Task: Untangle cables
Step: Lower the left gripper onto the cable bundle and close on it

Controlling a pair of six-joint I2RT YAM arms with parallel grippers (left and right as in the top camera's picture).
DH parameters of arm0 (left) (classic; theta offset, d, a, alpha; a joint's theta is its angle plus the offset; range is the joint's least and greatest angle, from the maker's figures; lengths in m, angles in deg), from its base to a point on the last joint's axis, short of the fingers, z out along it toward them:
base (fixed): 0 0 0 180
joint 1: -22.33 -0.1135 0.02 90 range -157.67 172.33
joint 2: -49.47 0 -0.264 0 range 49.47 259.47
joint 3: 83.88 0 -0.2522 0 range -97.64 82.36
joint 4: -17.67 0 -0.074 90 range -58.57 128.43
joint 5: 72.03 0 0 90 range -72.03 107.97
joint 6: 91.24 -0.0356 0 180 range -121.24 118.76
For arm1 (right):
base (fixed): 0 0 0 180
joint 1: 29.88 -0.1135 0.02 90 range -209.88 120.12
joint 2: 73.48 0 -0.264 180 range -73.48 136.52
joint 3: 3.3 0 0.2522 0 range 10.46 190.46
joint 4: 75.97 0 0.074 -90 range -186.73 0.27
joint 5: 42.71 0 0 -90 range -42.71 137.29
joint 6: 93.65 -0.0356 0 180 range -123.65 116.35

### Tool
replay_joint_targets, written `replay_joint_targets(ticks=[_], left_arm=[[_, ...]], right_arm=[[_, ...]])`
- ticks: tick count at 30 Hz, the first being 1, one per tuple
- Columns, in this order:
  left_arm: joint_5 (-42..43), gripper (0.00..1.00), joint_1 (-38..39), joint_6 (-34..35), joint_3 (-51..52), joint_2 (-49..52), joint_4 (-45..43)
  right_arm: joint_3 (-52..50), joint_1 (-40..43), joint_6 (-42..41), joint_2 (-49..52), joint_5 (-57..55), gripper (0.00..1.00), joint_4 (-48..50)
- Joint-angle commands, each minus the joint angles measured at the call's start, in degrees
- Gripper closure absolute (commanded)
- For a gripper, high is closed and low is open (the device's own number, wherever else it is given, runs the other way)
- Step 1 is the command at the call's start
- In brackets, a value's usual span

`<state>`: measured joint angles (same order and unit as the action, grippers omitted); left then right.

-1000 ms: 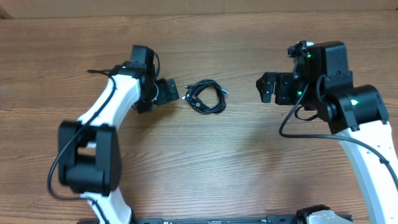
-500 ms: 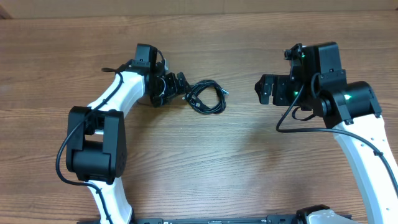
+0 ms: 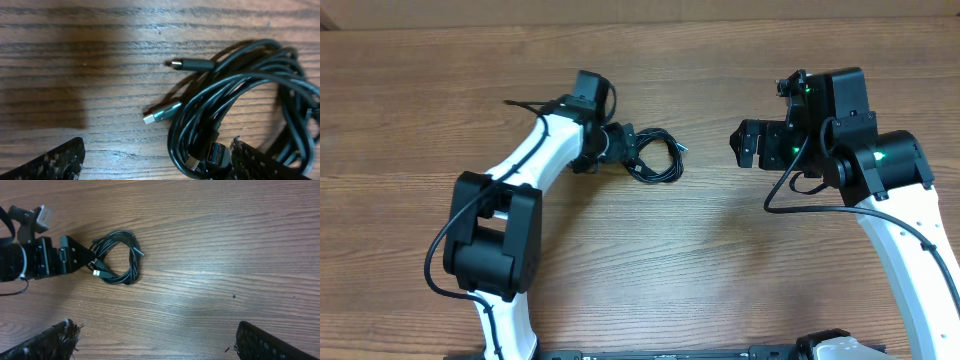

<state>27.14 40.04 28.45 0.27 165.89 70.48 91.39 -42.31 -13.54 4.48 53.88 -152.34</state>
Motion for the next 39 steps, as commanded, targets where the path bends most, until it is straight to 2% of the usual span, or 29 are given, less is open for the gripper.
replay_joint_targets(ticks=[1, 4, 5, 11, 15, 17, 25, 39], left_arm=[[-10.23, 0.09, 2.60, 0.35, -0.57, 1.01, 0.15], [-13.90, 0.20, 3.89, 0.35, -0.57, 1.22, 0.76], [-14.45, 0.20, 4.11, 0.33, -0.57, 1.22, 0.98], [-15.65, 0.14, 3.52, 0.11, -0.57, 1.25, 1.64], [-15.78, 0.02, 2.91, 0.11, -0.57, 1.25, 0.96], [-15.72, 0.00, 2.73, 0.11, -0.57, 1.25, -0.22], [-9.16, 0.00, 2.49, 0.00, -3.91, 1.22, -1.38], [-17.07, 0.05, 2.43, 1.07, -4.22, 1.36, 4.68]], right_arm=[[-0.11, -0.26, -0.33, -0.35, -0.35, 0.00, -0.15], [-0.11, -0.26, -0.33, -0.35, -0.37, 0.00, -0.52], [-0.11, -0.26, -0.33, -0.35, -0.37, 0.00, -0.59], [-0.11, -0.26, -0.33, -0.35, -0.37, 0.00, -0.74], [-0.11, -0.26, -0.33, -0.35, -0.37, 0.00, -0.74], [-0.11, -0.26, -0.33, -0.35, -0.37, 0.00, -0.70], [-0.11, -0.26, -0.33, -0.35, -0.50, 0.00, -0.28], [-0.35, -0.26, -0.33, -0.35, -0.55, 0.00, -0.35]])
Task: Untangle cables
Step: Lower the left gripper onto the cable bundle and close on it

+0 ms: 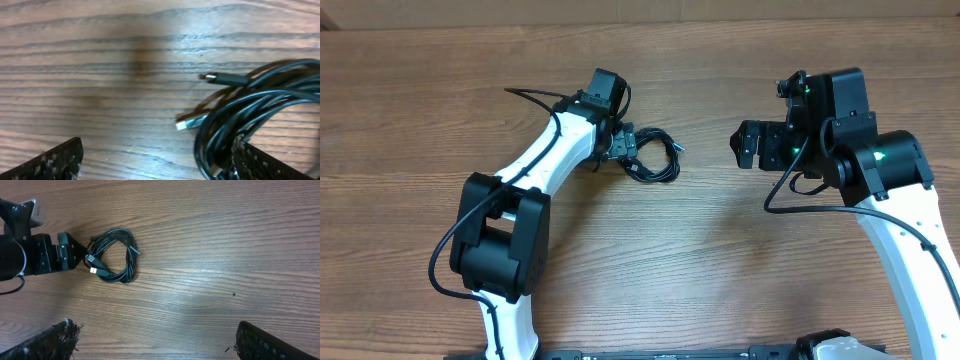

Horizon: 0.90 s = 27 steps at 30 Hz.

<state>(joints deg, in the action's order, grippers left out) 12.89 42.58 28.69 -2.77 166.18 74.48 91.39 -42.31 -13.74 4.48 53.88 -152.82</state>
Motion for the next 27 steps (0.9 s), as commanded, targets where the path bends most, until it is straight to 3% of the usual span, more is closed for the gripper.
replay_joint_targets(ticks=[1, 8, 18, 22, 25, 27], left_arm=[[-2.78, 0.04, -0.09, 0.79, -1.16, 1.07, 0.70], [-2.82, 0.00, -0.02, 0.79, -1.14, 1.86, 0.63], [-1.40, 0.01, -0.07, 0.70, -1.14, 10.38, 0.39], [-0.37, 0.19, -0.09, -0.50, -1.75, 9.97, 0.48], [0.94, 0.46, -0.09, -2.56, -4.33, 9.90, 2.19], [1.14, 0.57, -0.09, -3.45, -6.51, 9.90, 4.15]], right_arm=[[-0.35, -0.26, -0.13, -0.35, -0.55, 0.00, 0.11], [-0.35, -0.26, -0.13, -0.35, -0.55, 0.00, 0.13], [-0.35, -0.26, -0.11, -0.35, -0.57, 0.00, 0.11], [-0.35, -0.26, -0.11, -0.33, -0.57, 0.00, 0.28], [-0.35, -0.26, -0.11, -0.13, -0.57, 0.00, 0.42], [-0.35, -0.26, -0.11, 0.11, -0.57, 0.00, 0.37]])
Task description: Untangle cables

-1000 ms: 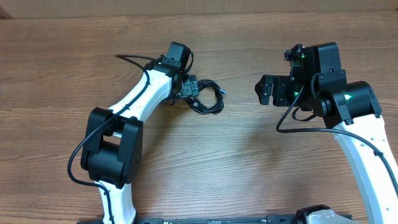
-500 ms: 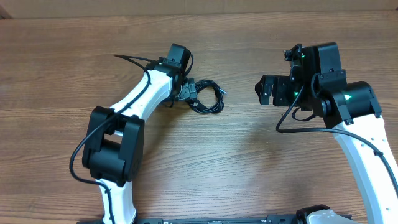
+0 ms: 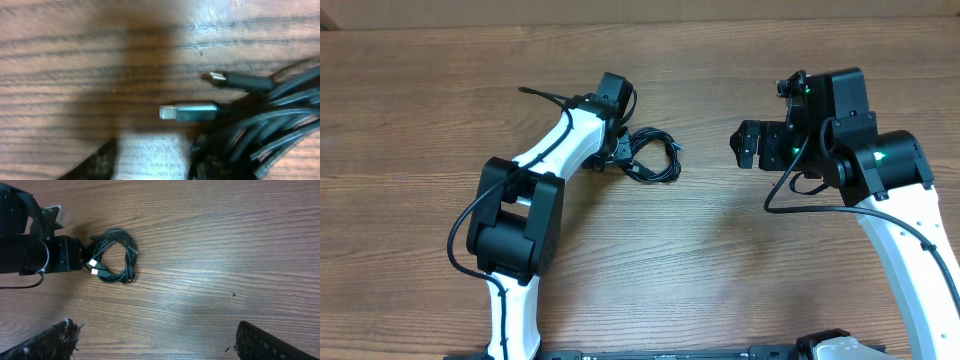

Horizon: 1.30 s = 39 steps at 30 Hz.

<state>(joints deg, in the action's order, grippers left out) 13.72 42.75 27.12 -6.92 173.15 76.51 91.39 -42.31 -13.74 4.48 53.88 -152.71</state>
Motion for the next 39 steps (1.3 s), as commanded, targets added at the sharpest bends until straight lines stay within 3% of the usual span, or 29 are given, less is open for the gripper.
replay_joint_targets(ticks=[1, 2, 3, 10, 16, 17, 23, 24, 28, 36, 37, 38, 39], left_arm=[[0.52, 0.63, -0.26, -2.73, -3.52, 2.93, 3.21], [1.25, 0.74, -0.26, -4.28, -4.44, 2.93, 3.98], [1.73, 0.96, -0.26, -5.35, -5.03, 2.93, 4.46], [7.10, 0.96, -0.28, -9.42, -7.67, 2.93, 8.90], [17.38, 0.96, -0.55, -16.70, -19.65, 1.38, 19.89], [17.92, 0.96, -0.59, -16.81, -21.99, 0.79, 21.84], [24.83, 0.96, -0.59, -18.36, -36.79, -4.87, 30.32], [29.57, 0.96, -0.66, -19.52, -40.70, -7.06, 31.91], [39.58, 0.96, -1.38, -21.99, -44.96, -11.52, 32.85], [43.45, 0.96, -2.01, -20.26, -45.53, -18.08, 32.57], [43.50, 0.96, -2.25, -19.21, -45.53, -18.69, 32.20], [43.43, 0.96, -2.60, -18.69, -45.53, -19.15, 31.82], [43.43, 0.96, -3.19, -17.97, -45.53, -19.71, 31.32]], right_arm=[[-0.37, -0.26, -0.11, 0.31, -0.57, 0.00, 0.24], [-0.35, -0.26, -0.11, 0.50, -0.57, 0.00, 0.24], [-0.37, -0.26, -0.11, 0.79, -0.57, 0.00, 0.24], [-0.37, -0.26, -0.11, 3.19, -0.55, 0.05, -0.42], [-0.35, -0.26, -0.09, 3.23, -0.57, 0.10, 0.96], [-0.35, -0.26, -0.09, 3.23, -0.57, 0.15, 1.22], [-0.35, -0.26, -0.11, 3.23, -0.55, 0.67, 2.47], [-0.35, -0.26, -0.11, 3.23, -0.55, 0.69, 2.73], [-0.35, -0.26, -0.11, 3.23, -0.55, 0.69, 3.02], [-0.35, -0.26, -0.09, 3.23, 9.33, 0.64, 9.68], [-0.35, -0.26, -0.07, 3.23, 12.11, 0.55, 11.15], [-0.35, -0.26, -0.07, 3.23, 14.34, 0.40, 12.17], [-0.35, -0.26, 0.04, 3.23, 17.94, 0.16, 13.68]])
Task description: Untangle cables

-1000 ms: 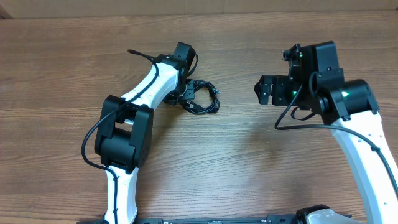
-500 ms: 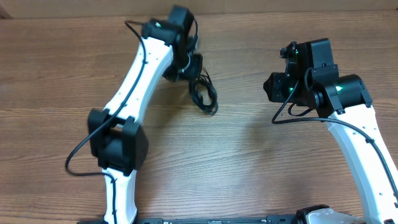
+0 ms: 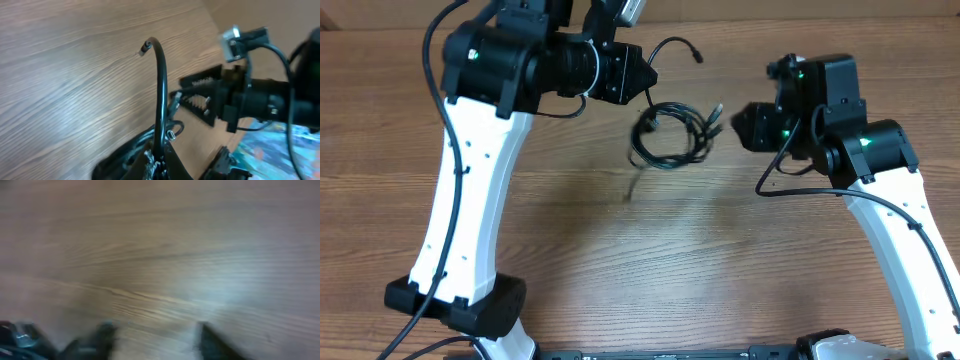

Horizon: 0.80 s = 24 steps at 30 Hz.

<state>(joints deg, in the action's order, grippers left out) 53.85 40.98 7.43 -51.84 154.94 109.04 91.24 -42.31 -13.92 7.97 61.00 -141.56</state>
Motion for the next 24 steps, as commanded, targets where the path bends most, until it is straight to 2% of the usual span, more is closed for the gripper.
replay_joint_targets(ticks=[1, 6, 10, 20, 24], left_arm=[[3.34, 0.96, -2.03, 2.64, -0.61, -2.03, -1.60], [3.34, 0.96, -5.77, 4.81, -0.61, -3.02, -2.69], [3.65, 0.96, -8.15, 5.75, -0.61, -3.02, -2.67], [4.70, 0.96, -9.31, 6.64, -0.61, -3.06, -3.41], [6.82, 0.96, -9.31, 6.58, -0.61, -3.06, -2.71]], right_arm=[[-0.20, -0.26, 1.11, -0.26, 14.71, 0.00, 3.85], [-0.17, -0.26, 7.28, -0.26, 32.63, 0.00, 9.90], [-0.13, -0.35, 7.78, -0.26, 38.60, 0.00, 13.20], [-0.13, -7.23, 10.75, -0.26, 38.60, 0.00, 17.49], [-0.13, -10.25, 10.80, -0.26, 32.57, 0.00, 18.97]])
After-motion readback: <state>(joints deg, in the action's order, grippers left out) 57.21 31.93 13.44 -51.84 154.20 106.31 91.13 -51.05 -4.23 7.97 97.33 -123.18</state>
